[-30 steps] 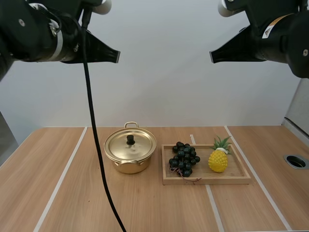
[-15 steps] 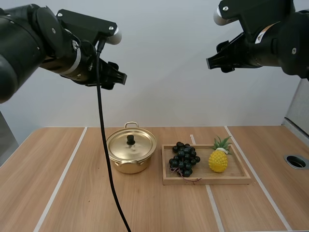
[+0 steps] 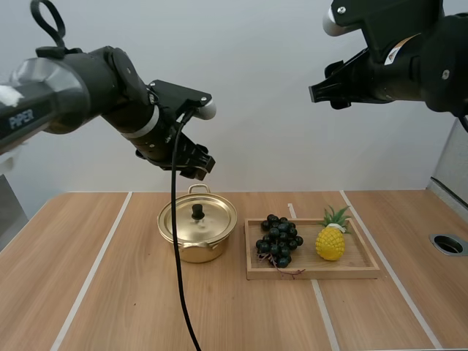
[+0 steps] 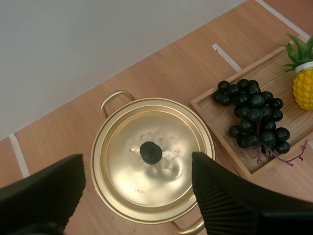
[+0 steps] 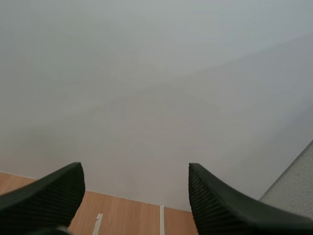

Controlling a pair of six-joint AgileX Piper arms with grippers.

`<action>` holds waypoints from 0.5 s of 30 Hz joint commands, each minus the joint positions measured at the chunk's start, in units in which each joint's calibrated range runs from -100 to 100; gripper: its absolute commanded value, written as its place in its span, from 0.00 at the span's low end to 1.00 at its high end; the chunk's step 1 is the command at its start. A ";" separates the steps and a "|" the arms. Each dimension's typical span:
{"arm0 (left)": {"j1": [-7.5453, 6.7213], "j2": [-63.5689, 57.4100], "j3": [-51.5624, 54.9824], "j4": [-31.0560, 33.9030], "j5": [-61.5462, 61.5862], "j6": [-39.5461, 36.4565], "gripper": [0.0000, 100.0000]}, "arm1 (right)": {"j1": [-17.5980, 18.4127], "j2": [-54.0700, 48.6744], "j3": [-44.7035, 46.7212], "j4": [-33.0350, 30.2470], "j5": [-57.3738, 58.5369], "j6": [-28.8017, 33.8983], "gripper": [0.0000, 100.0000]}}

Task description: Open the pot, put the grape inside, and close it

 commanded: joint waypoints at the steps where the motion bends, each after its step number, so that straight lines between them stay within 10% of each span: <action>1: -0.74 2.20 0.00 -0.06 0.23 0.41 1.00 | -0.19 -0.28 -0.35 0.16 0.01 -0.31 1.00; 15: -0.74 14.39 0.00 -0.09 -6.12 1.11 1.00 | -0.19 -0.28 -0.35 1.45 2.04 -0.67 1.00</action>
